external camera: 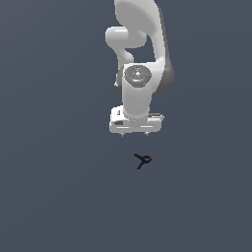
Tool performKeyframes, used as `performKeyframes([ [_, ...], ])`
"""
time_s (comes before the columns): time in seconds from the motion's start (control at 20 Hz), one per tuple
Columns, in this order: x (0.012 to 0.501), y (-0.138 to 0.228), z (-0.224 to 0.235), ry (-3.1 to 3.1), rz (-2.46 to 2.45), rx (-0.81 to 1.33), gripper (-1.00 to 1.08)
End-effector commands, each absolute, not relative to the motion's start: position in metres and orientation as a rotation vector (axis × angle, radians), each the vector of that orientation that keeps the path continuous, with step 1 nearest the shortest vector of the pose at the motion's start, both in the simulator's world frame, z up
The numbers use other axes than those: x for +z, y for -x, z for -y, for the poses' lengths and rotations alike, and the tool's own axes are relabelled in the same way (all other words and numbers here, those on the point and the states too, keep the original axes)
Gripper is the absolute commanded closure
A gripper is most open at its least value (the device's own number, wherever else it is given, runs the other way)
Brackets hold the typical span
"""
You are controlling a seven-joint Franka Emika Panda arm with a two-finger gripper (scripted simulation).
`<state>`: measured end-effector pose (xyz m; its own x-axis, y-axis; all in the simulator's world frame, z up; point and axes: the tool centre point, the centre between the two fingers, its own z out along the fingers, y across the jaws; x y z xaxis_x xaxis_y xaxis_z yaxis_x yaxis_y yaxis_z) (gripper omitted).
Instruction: Pick up the object and move it to a goal position.
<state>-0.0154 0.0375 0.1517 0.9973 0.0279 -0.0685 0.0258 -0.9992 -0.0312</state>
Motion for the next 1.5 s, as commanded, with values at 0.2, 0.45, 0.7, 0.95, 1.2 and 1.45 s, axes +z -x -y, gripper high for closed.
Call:
performKeyframes([
  [0.2,0.148,0.013,-0.039,3.110,-0.039,0.106,-0.92],
  [0.45,0.144,0.009,-0.042,3.107,-0.154,0.104,-0.92],
  [0.7,0.138,0.005,-0.046,3.096,-0.316,0.101,-0.92],
  [0.95,0.130,-0.001,-0.050,3.073,-0.515,0.097,-0.92],
  [1.2,0.122,-0.007,-0.054,3.036,-0.715,0.091,-0.92],
  [1.45,0.113,-0.013,-0.059,2.987,-0.911,0.084,-0.92],
])
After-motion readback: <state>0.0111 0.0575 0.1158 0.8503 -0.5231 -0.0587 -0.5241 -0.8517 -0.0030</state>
